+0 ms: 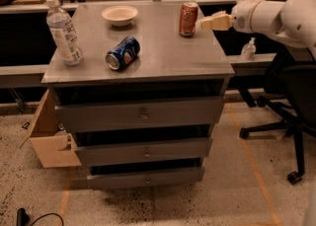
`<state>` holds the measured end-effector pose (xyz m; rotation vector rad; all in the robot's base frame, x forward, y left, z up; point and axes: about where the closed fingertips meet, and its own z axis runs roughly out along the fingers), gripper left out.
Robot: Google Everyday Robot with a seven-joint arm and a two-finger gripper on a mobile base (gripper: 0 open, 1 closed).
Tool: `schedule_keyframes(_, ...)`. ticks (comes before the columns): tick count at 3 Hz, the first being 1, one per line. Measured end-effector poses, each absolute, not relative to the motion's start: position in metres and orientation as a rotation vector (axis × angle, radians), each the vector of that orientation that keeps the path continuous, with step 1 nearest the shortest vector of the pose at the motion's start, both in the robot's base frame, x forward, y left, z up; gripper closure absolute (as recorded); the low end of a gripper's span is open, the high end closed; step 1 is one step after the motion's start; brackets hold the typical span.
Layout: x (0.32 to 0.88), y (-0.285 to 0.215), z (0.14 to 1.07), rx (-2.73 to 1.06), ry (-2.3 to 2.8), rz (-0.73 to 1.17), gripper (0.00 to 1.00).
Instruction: Place coke can into paper bowl
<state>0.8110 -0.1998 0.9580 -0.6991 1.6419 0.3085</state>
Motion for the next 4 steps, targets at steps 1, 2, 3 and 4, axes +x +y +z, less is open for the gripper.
schedule_keyframes(1, 0.850, -0.168, 0.955, -0.734, 1.614, 0.346, 0.00)
schedule_keyframes(2, 0.877, -0.143, 0.949, -0.729, 1.607, 0.382, 0.00)
schedule_keyframes(3, 0.911, -0.128, 0.931, -0.661, 1.622, 0.452, 0.01)
schedule_keyframes(4, 0.931, -0.132, 0.917, -0.578, 1.649, 0.483, 0.23)
